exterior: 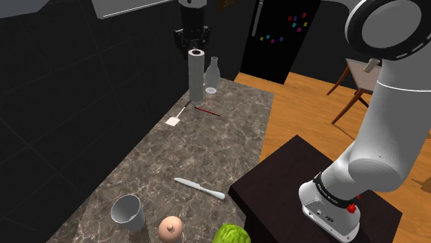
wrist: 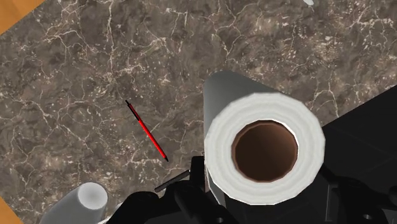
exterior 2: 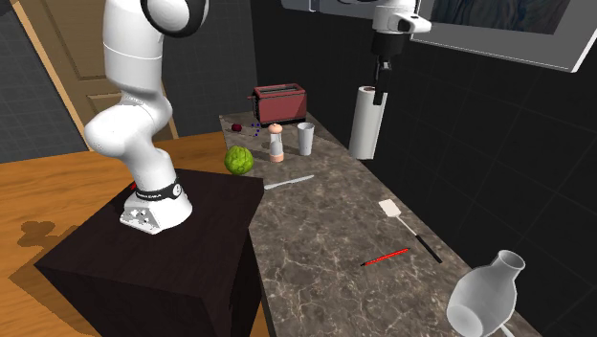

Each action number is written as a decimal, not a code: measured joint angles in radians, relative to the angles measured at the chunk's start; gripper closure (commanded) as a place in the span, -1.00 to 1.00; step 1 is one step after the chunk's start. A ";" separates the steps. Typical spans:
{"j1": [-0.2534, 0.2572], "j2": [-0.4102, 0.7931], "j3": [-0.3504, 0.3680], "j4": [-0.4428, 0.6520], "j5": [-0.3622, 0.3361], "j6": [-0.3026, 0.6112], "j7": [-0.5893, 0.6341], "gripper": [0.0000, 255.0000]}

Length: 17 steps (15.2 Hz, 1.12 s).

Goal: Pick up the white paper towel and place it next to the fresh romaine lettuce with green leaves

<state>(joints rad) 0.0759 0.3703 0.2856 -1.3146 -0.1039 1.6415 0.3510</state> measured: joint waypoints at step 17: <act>0.080 -0.311 0.084 -0.347 0.087 0.046 0.174 1.00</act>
<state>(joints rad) 0.1563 0.0590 0.3699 -1.6616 -0.0171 1.6876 0.5246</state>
